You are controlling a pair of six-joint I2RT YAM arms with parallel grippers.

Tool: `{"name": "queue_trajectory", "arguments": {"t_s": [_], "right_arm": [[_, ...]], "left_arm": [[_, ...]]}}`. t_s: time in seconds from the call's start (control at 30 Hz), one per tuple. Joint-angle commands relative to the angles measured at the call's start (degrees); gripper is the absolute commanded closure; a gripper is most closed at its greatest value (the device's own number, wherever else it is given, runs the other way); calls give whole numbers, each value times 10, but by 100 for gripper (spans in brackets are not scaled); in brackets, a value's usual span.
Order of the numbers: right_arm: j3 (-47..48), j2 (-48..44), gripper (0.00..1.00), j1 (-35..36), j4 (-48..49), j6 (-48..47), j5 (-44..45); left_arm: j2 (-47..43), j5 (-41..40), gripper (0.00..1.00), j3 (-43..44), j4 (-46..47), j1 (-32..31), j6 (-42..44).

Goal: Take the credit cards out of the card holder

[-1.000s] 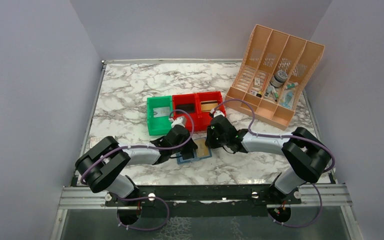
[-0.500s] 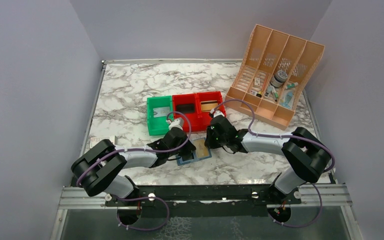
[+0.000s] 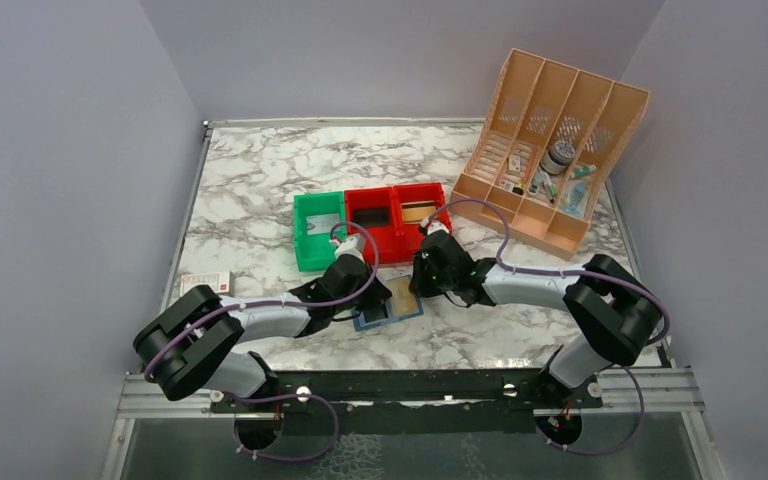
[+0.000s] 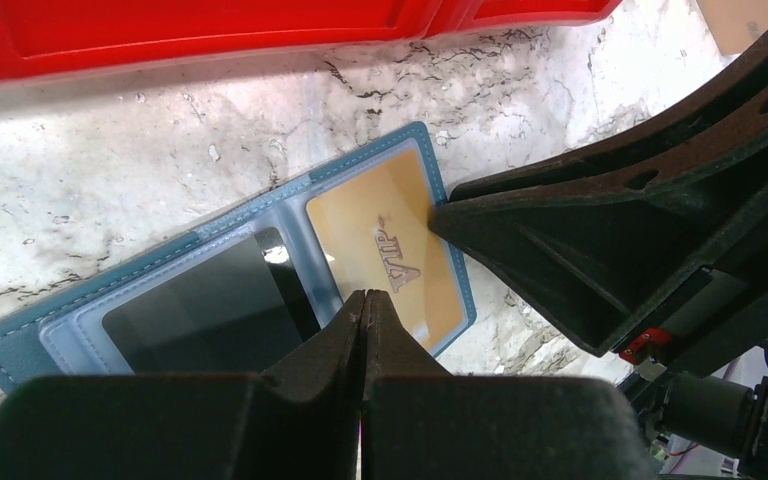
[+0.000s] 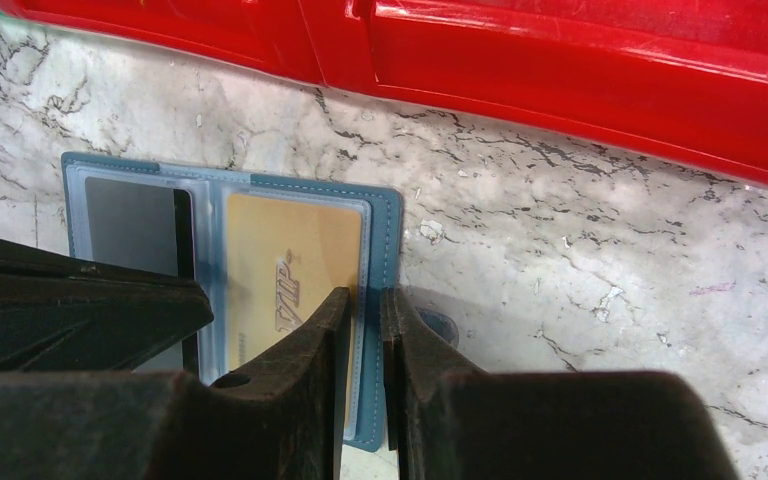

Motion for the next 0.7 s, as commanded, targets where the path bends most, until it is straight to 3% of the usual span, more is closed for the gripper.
{"name": "queue_trajectory", "arguments": {"t_s": [0.0,0.1,0.23,0.67], "right_arm": [[-1,8,82,2,-6,7,11],[-2,10,82,2,-3,9,10],[0,14,82,2,-7,15,9],[-45,12,83,2,36,66,-47]], "left_arm": [[-13,-1,100,-8,0,5,8],[-8,-1,100,-6,-2,6,6],[19,15,85,5,-2,6,4],[42,-12,66,14,-43,6,3]]}}
